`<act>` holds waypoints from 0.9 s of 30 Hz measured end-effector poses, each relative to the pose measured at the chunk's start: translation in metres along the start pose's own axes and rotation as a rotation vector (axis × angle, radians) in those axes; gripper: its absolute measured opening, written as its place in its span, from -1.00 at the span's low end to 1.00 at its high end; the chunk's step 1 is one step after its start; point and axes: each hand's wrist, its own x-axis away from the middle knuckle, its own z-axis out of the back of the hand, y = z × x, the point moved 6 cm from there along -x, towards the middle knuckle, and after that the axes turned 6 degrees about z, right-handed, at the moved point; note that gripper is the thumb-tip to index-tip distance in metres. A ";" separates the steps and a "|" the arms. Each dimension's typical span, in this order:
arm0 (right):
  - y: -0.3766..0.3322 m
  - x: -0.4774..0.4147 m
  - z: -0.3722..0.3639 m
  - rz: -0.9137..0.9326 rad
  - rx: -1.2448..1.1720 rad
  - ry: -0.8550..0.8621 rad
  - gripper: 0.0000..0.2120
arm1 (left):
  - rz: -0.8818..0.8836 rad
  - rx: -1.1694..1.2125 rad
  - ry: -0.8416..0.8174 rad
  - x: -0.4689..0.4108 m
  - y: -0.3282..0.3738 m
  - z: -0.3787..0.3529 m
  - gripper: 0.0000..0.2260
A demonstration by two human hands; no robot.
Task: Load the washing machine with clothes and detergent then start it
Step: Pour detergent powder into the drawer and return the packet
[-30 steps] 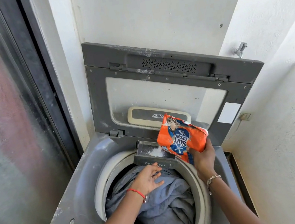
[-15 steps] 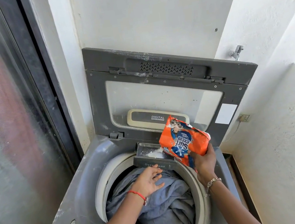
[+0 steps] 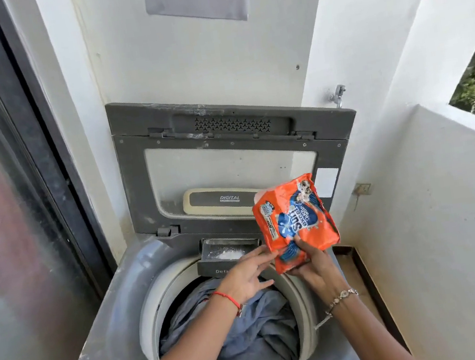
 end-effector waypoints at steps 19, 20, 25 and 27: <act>-0.329 0.118 0.167 0.691 0.253 0.087 0.02 | -0.375 -0.431 -0.385 0.010 0.050 -0.346 -0.62; -0.354 0.127 0.178 0.748 0.336 0.126 -0.03 | -0.372 -0.460 -0.419 0.004 0.046 -0.373 -0.61; -0.468 0.151 0.243 0.934 0.610 0.386 -0.70 | -0.369 -0.546 -0.562 -0.025 0.027 -0.513 -0.72; -0.507 0.154 0.271 0.974 0.668 0.488 -0.70 | -0.374 -0.576 -0.592 -0.036 0.021 -0.567 -0.69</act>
